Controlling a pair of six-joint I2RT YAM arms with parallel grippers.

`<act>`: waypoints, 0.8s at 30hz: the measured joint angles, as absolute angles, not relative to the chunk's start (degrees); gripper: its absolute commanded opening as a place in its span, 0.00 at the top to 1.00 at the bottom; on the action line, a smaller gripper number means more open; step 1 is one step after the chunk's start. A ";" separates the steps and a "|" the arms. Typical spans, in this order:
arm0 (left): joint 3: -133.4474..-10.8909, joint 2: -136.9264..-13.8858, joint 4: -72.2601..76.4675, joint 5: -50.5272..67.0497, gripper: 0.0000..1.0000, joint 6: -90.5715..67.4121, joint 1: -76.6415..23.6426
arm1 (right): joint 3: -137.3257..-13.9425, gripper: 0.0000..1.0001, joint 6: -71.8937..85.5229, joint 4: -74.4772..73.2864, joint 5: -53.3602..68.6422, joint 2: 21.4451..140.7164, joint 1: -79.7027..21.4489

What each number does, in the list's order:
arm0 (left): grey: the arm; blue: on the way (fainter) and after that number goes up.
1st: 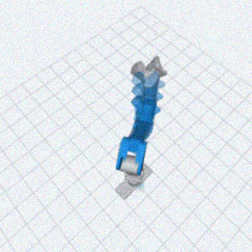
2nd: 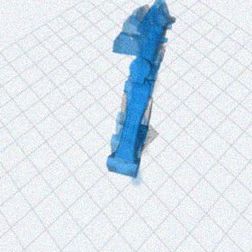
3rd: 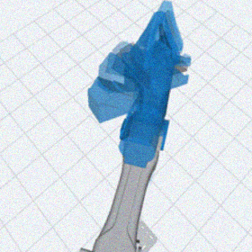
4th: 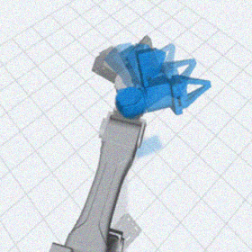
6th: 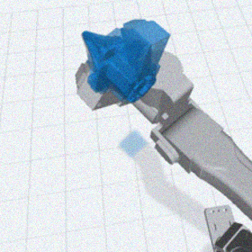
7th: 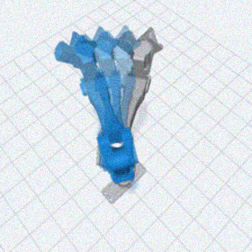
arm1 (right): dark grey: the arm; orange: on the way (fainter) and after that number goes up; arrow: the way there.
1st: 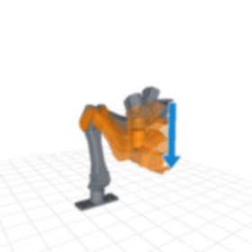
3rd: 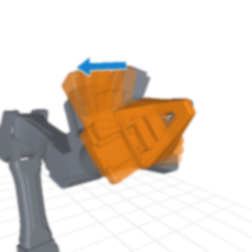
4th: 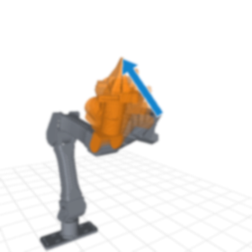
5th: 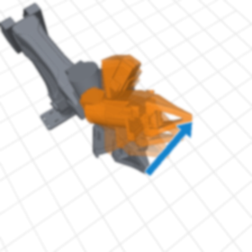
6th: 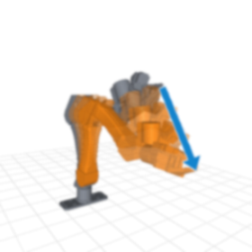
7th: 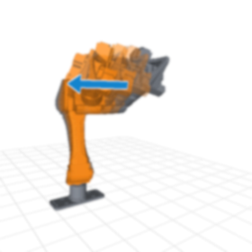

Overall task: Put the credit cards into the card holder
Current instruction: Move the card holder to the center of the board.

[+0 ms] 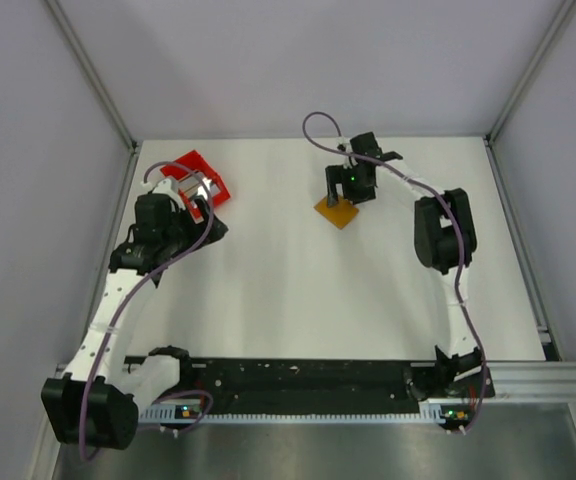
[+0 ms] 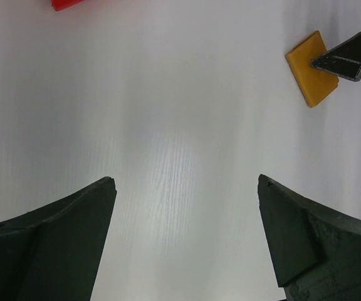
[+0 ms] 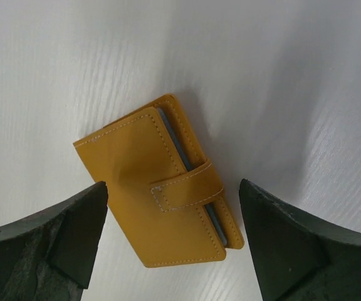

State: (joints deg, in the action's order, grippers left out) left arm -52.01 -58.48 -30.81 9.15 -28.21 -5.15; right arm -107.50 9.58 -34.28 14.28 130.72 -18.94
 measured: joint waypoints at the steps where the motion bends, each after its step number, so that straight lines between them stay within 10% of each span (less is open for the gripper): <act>1: -52.01 -58.26 -30.89 8.95 0.02 -28.05 -5.15 | -106.67 0.21 8.49 -34.28 12.43 130.74 -19.66; 7: -52.62 -59.05 -30.92 6.96 0.02 -27.51 -5.15 | -97.82 0.52 6.00 -30.81 2.33 125.91 -25.02; 19: -59.59 -63.55 -29.58 -0.21 0.02 -25.32 -5.04 | -64.64 0.52 13.15 -20.51 -0.56 103.61 -41.25; 24: -63.20 -66.76 -29.58 -4.73 0.02 -24.82 -3.07 | -52.90 0.35 19.18 -21.61 6.74 93.86 -43.00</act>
